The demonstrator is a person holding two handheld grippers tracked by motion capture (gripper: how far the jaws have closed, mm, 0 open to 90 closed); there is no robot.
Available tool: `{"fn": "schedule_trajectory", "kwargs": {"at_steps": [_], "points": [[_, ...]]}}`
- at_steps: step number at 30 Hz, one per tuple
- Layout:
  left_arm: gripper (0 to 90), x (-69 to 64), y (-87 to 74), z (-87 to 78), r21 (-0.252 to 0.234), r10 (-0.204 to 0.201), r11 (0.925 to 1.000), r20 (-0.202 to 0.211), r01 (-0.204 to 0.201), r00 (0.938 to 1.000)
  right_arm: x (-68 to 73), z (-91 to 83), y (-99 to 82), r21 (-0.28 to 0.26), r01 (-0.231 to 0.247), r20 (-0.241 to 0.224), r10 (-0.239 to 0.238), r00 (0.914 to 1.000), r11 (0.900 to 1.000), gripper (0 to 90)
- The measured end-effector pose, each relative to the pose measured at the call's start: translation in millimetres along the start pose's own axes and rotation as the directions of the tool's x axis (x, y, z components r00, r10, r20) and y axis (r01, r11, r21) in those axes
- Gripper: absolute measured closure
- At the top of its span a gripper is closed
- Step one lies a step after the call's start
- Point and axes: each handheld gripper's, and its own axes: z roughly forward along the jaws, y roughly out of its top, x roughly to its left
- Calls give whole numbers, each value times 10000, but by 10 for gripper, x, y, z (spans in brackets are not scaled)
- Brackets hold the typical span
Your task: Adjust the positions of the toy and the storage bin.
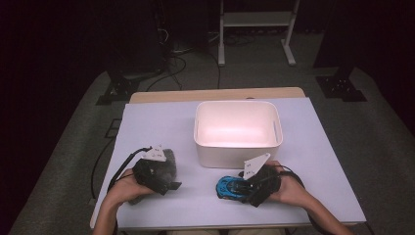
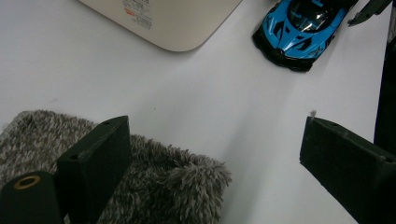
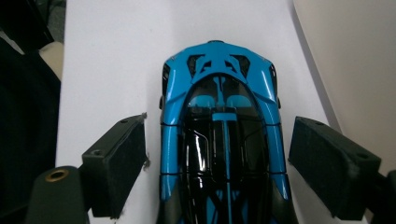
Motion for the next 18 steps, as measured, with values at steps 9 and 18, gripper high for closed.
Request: {"fn": "schedule_trajectory", "kwargs": {"at_steps": [9, 18], "points": [[87, 3, -5, 6, -7, -54, 10000, 25, 54, 10000, -18, 78, -36, 146, -6, 0, 6, 10000, 9999, 173], [87, 5, -8, -2, -38, -81, 10000, 22, 81, 10000, -7, 186, -56, 331, 66, 31, -67, 10000, 9994, 172]]}}
